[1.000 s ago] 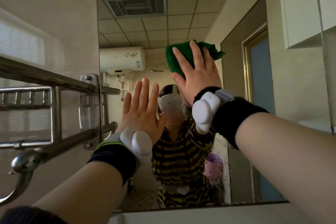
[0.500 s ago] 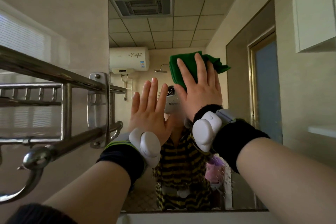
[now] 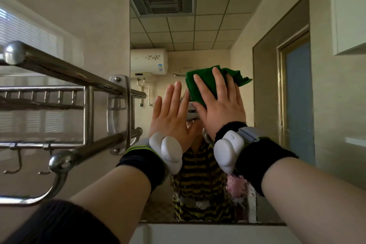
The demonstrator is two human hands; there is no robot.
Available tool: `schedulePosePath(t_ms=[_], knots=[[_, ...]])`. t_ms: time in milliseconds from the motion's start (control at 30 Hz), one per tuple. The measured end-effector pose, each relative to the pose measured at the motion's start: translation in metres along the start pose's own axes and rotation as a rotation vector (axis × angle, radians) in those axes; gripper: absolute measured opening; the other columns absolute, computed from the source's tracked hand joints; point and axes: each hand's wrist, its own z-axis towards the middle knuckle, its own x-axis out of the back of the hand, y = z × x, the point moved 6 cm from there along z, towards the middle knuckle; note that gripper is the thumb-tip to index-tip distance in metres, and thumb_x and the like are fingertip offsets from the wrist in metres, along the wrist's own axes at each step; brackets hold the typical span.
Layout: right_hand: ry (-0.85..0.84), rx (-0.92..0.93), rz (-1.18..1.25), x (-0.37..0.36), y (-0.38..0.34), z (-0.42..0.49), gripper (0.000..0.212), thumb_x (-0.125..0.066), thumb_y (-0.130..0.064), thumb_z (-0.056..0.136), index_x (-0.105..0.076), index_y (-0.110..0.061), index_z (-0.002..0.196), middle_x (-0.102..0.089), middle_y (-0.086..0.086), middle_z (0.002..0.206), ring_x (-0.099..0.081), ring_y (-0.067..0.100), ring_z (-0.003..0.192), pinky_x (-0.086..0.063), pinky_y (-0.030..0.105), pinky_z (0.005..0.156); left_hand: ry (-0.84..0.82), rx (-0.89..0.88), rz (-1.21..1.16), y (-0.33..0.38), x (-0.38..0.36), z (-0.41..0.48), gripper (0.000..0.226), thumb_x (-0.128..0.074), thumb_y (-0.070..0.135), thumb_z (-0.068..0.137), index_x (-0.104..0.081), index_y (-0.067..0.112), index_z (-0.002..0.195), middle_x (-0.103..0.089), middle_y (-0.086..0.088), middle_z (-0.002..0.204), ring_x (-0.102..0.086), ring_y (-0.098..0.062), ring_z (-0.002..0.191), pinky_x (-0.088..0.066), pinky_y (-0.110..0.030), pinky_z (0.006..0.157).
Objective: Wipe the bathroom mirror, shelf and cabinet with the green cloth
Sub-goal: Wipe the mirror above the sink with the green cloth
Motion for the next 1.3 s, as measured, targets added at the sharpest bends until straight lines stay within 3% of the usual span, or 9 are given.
schedulePosePath(t_ms=[67,167,367,567,967,1300], knots=[[-0.011,0.002,-0.001,0.000,0.000,0.004,0.058,-0.038,-0.051,0.091,-0.018,-0.041,0.144,-0.013,0.005,0.155,-0.011,0.034,0.139,-0.006,0.043,0.114,0.013,-0.017,-0.022,-0.003,0.004,-0.002,0.079,-0.016,0.064,0.087,0.009,0.018,0.147,0.012,0.000,0.154,0.011,-0.015,0.144,0.010,-0.033,0.115],[-0.002,0.002,-0.008,0.002,-0.003,0.014,0.058,-0.038,-0.051,0.092,-0.016,-0.041,0.145,-0.011,0.005,0.155,-0.011,0.034,0.139,-0.005,0.042,0.114,0.012,0.017,0.024,-0.014,0.009,-0.008,0.085,-0.013,0.068,0.086,0.002,0.015,0.150,0.011,-0.005,0.156,0.013,-0.019,0.144,0.009,-0.035,0.116],[0.040,-0.009,0.003,0.002,-0.014,0.044,0.058,-0.041,-0.049,0.092,-0.018,-0.040,0.144,-0.013,0.005,0.154,-0.013,0.035,0.138,-0.006,0.043,0.114,-0.023,0.140,0.082,-0.050,0.016,-0.011,0.092,-0.028,0.068,0.085,0.003,0.010,0.149,0.009,-0.010,0.156,0.011,-0.024,0.144,0.002,-0.039,0.118],[0.100,-0.034,0.016,-0.001,-0.021,0.049,0.057,-0.043,-0.047,0.091,-0.023,-0.038,0.144,-0.018,0.007,0.153,-0.018,0.037,0.137,-0.009,0.045,0.113,-0.040,0.165,0.086,-0.058,0.011,-0.011,0.101,-0.011,0.075,0.075,0.006,0.008,0.148,0.010,-0.012,0.156,0.011,-0.025,0.144,0.007,-0.034,0.116],[0.066,-0.003,0.038,-0.008,-0.032,0.029,0.058,-0.042,-0.047,0.090,-0.022,-0.038,0.144,-0.017,0.007,0.153,-0.016,0.037,0.137,-0.010,0.047,0.113,-0.002,0.171,0.017,-0.055,0.013,-0.011,0.104,-0.010,0.077,0.071,0.002,0.008,0.148,0.007,-0.011,0.156,0.018,-0.020,0.139,0.009,-0.030,0.114],[0.005,0.041,0.032,-0.012,-0.046,0.012,0.059,-0.029,-0.051,0.088,-0.021,-0.038,0.144,-0.017,0.008,0.153,-0.015,0.036,0.138,-0.010,0.047,0.113,0.049,0.171,-0.015,-0.055,0.017,-0.012,0.101,-0.018,0.074,0.075,-0.017,0.003,0.147,-0.011,-0.017,0.154,-0.008,-0.030,0.143,-0.005,-0.036,0.115]])
